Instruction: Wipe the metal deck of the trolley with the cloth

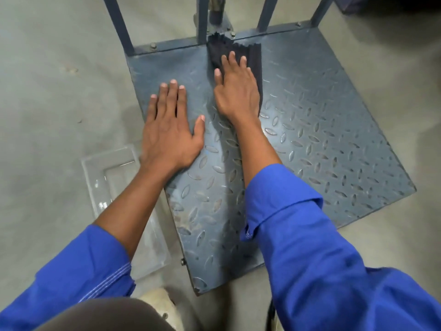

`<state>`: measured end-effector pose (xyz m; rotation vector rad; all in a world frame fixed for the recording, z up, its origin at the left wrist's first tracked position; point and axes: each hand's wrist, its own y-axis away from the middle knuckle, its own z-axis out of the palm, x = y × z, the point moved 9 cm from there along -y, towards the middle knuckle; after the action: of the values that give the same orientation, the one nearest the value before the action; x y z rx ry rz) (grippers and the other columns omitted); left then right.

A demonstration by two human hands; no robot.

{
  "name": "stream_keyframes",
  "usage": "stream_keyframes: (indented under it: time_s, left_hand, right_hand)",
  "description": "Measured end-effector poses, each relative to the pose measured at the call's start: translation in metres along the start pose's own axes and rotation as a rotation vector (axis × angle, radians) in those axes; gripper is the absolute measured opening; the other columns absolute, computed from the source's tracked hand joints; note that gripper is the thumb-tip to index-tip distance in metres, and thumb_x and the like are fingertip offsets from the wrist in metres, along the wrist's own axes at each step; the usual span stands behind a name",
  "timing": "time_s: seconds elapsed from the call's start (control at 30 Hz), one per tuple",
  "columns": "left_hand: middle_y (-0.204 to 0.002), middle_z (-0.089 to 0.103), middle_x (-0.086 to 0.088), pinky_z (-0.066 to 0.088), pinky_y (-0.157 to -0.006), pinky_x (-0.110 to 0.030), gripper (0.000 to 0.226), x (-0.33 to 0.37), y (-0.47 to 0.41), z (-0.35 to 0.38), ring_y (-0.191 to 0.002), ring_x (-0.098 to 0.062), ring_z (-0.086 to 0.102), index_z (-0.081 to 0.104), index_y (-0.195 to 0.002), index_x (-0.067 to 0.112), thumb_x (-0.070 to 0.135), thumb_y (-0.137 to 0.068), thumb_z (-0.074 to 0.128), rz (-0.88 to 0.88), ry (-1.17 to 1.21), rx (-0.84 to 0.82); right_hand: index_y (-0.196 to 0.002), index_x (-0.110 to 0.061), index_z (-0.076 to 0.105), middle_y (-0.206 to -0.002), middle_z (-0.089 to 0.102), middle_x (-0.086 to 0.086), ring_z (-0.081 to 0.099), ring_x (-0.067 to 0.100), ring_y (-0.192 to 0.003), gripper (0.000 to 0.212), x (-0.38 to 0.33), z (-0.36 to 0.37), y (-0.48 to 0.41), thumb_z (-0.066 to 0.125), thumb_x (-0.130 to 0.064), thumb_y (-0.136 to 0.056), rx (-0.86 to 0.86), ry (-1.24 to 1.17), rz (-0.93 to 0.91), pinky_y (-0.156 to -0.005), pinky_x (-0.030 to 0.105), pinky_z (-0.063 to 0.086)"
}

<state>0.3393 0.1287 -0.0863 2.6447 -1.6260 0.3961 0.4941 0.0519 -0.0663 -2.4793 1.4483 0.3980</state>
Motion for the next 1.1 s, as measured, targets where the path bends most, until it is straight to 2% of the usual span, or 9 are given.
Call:
stream_keyframes:
  time_s: [0.4, 0.6, 0.7, 0.77, 0.8, 0.87, 0.93, 1.0, 1.1]
  left_hand:
    - [-0.178, 0.004, -0.018, -0.001, -0.135, -0.047, 0.08, 0.004, 0.0, -0.001, -0.166, -0.029, 0.0, 0.009, -0.169, 0.002, 0.055, -0.11, 0.015, 0.029, -0.002, -0.023]
    - [-0.179, 0.008, -0.015, -0.001, -0.135, -0.044, 0.074, 0.001, 0.0, -0.005, -0.167, -0.026, 0.002, 0.014, -0.17, 0.005, 0.051, -0.113, 0.023, 0.027, 0.052, 0.005]
    - [-0.179, 0.01, -0.015, 0.0, -0.135, -0.044, 0.072, 0.0, 0.0, -0.004, -0.167, -0.026, 0.004, 0.015, -0.17, 0.005, 0.048, -0.112, 0.02, 0.025, 0.049, 0.018]
    - [-0.179, 0.009, -0.014, -0.001, -0.135, -0.044, 0.072, 0.001, 0.0, -0.002, -0.167, -0.026, 0.003, 0.015, -0.17, 0.005, 0.047, -0.112, 0.02, 0.024, 0.045, 0.017]
    - [-0.179, 0.009, -0.014, -0.001, -0.135, -0.044, 0.071, 0.001, 0.0, -0.001, -0.167, -0.026, 0.002, 0.014, -0.17, 0.005, 0.047, -0.113, 0.02, 0.025, 0.044, 0.014]
    - [-0.179, 0.009, -0.014, -0.002, -0.135, -0.044, 0.071, 0.0, -0.001, -0.002, -0.167, -0.027, 0.003, 0.015, -0.17, 0.005, 0.046, -0.113, 0.021, 0.022, 0.044, 0.012]
    - [-0.179, 0.01, -0.015, -0.002, -0.135, -0.043, 0.071, 0.0, -0.001, -0.002, -0.167, -0.027, 0.004, 0.017, -0.169, 0.004, 0.045, -0.112, 0.023, 0.017, 0.045, 0.017]
    - [-0.178, 0.011, -0.015, -0.001, -0.135, -0.044, 0.07, 0.0, -0.002, -0.002, -0.167, -0.027, 0.005, 0.017, -0.169, 0.004, 0.045, -0.112, 0.025, 0.02, 0.041, 0.016]
    - [-0.178, 0.014, -0.017, 0.001, -0.135, -0.046, 0.071, 0.002, -0.002, -0.004, -0.166, -0.027, 0.006, 0.019, -0.169, 0.003, 0.046, -0.112, 0.024, 0.02, 0.043, 0.014]
  right_hand:
    - [-0.163, -0.026, 0.034, -0.173, 0.024, -0.003, 0.013, 0.021, -0.162, 0.052, 0.008, -0.002, 0.004, 0.027, -0.041, -0.113, 0.007, -0.024, 0.041, -0.132, 0.039, 0.007]
    - [-0.156, -0.023, 0.047, -0.164, 0.043, 0.004, 0.033, 0.022, -0.155, 0.046, -0.038, -0.001, 0.016, 0.039, -0.035, -0.113, -0.219, -0.188, -0.271, -0.125, 0.031, 0.022]
    - [-0.145, -0.009, 0.059, -0.136, 0.069, 0.013, 0.064, 0.028, -0.125, 0.04, 0.006, -0.044, 0.024, 0.046, -0.027, -0.112, 0.127, -0.489, -0.043, -0.097, 0.02, 0.041]
    - [-0.142, -0.013, 0.06, -0.12, 0.074, 0.012, 0.069, 0.028, -0.107, 0.036, 0.038, -0.07, 0.024, 0.044, -0.026, -0.112, 0.409, -0.393, 0.164, -0.08, 0.022, 0.042]
    - [-0.143, -0.017, 0.059, -0.121, 0.073, 0.011, 0.068, 0.028, -0.108, 0.037, 0.041, -0.067, 0.016, 0.042, -0.028, -0.113, 0.404, -0.319, 0.233, -0.083, 0.027, 0.046]
    - [-0.152, -0.022, 0.05, -0.145, 0.061, 0.011, 0.056, 0.033, -0.134, 0.042, 0.025, -0.037, -0.009, 0.036, -0.03, -0.113, 0.163, -0.146, 0.189, -0.108, 0.04, 0.045]
    - [-0.16, -0.021, 0.04, -0.168, 0.036, 0.007, 0.028, 0.033, -0.157, 0.048, -0.006, -0.002, -0.021, 0.033, -0.03, -0.113, -0.039, 0.013, -0.035, -0.128, 0.043, 0.023]
    - [-0.161, -0.023, 0.04, -0.171, 0.03, 0.002, 0.02, 0.029, -0.16, 0.048, -0.031, 0.009, -0.017, 0.035, -0.028, -0.113, -0.116, 0.013, -0.229, -0.13, 0.041, 0.015]
    - [-0.154, -0.026, 0.051, -0.165, 0.042, 0.0, 0.033, 0.022, -0.155, 0.043, -0.04, 0.005, 0.021, 0.044, -0.026, -0.111, -0.193, -0.159, -0.424, -0.124, 0.024, 0.022]
